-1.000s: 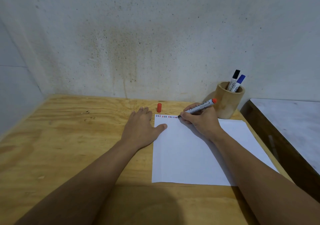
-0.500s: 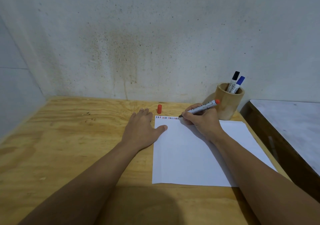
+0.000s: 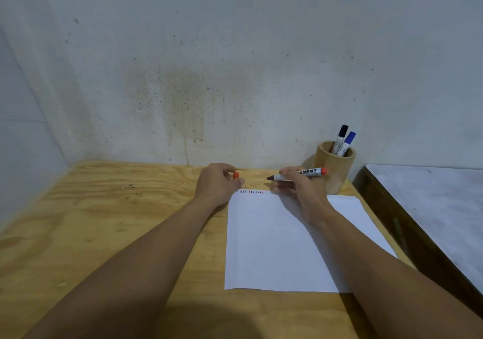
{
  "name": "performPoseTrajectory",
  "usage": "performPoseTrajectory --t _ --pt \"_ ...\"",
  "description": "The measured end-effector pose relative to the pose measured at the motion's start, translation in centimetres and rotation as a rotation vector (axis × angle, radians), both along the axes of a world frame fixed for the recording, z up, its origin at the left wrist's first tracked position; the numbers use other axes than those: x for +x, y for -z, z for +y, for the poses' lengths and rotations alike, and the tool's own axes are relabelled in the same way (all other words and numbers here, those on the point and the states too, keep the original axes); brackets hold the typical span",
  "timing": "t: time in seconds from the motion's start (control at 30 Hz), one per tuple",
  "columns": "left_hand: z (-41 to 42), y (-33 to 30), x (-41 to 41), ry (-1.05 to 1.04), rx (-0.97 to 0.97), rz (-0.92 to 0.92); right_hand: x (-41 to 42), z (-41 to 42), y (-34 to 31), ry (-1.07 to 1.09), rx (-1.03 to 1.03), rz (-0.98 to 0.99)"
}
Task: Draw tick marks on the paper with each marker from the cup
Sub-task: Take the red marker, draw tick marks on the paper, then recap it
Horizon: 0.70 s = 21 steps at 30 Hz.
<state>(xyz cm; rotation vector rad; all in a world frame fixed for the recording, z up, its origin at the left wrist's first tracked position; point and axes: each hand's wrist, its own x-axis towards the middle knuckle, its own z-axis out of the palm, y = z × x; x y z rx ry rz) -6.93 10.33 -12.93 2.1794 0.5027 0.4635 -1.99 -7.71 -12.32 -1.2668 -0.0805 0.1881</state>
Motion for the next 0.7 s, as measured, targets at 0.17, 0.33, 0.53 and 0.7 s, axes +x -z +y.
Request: performPoseTrajectory --t 0.17,0.33,0.53,0.7 --pt "-0.3 -0.4 0.3 -0.020 -0.247 -0.081 -0.3 -0.3 -1.0 -0.022 -0.055 -0.076" --pt "-1.2 -2.7 -0.1 0.048 -0.833 -0.116 -0.2 -0.6 -1.6 -0.056 -0.044 -0.118" --pt "-2.3 -3.4 0.0 0.124 -0.958 -0.115 -0.9 -1.3 -2.8 -0.031 -0.003 -0.175" --pt "-3.0 -3.8 0.1 0.150 -0.950 -0.109 -1.3 -1.9 -3.6 0.006 0.001 -0.204"
